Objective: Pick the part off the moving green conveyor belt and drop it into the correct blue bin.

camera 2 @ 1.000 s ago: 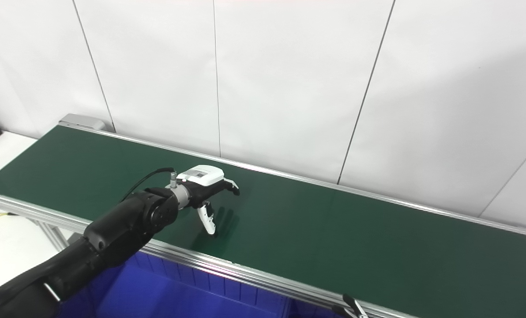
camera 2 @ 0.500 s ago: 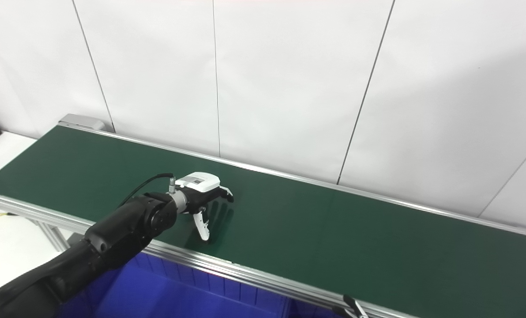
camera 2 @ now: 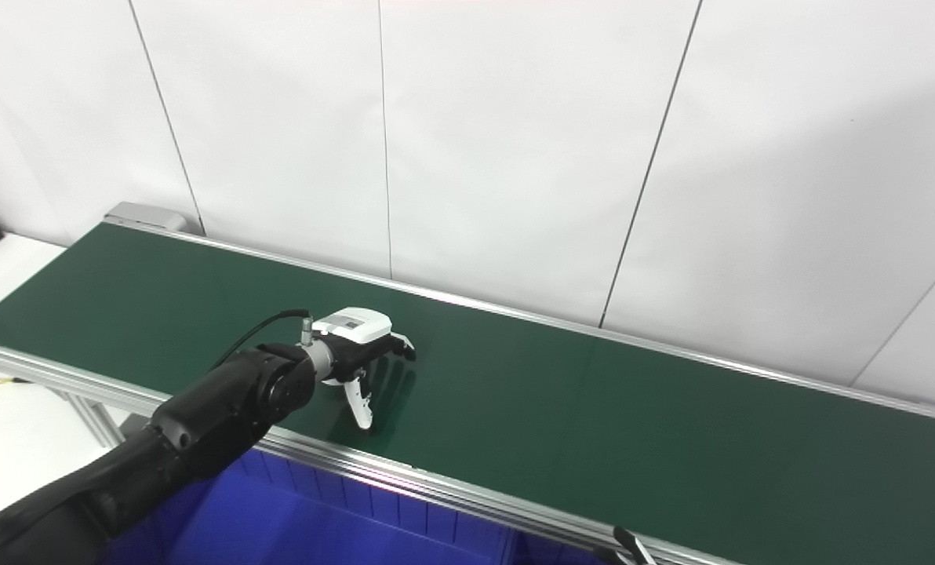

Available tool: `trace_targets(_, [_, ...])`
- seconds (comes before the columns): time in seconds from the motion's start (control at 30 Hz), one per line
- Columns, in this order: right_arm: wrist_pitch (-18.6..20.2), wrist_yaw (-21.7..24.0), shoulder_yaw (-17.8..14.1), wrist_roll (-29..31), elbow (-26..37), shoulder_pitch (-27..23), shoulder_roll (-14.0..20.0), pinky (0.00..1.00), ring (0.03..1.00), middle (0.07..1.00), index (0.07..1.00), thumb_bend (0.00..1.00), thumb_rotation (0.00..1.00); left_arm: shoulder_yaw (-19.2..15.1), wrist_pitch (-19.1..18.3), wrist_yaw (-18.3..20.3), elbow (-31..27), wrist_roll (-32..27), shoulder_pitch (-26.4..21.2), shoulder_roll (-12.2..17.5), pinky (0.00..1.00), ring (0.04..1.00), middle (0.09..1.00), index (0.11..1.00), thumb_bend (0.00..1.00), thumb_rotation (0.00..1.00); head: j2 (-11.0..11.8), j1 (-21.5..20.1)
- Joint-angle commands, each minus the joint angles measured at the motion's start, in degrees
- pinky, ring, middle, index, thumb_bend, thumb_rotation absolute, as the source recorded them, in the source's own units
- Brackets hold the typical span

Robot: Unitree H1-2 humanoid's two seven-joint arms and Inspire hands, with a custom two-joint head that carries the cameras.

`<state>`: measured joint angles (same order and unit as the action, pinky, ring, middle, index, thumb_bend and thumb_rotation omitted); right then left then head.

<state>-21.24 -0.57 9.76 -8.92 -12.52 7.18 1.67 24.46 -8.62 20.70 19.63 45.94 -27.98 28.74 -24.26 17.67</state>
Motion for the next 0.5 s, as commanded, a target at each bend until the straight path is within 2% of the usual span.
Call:
trace_targets(0.0, [-1.55,0.24,-0.01,-0.14,2.22,-0.13,-0.08,0.63,0.714,0.768,0.868,0.34,0.74,-0.59,0.94,-2.02,-0.56,0.59,-2.24,0.93,0.78,0.836,0.858,0.837,0.88,0.09,-0.07,0.07])
trace_targets(0.47, [-1.72,0.61,0.00,0.41,2.46,0.02,0.31,0.63,0.710,0.764,0.867,0.34,0.73,-1.26,0.01,-1.03,-1.59,0.60,-2.39,1.45,0.77,0.841,0.862,0.834,0.89,0.09,-0.29,0.25])
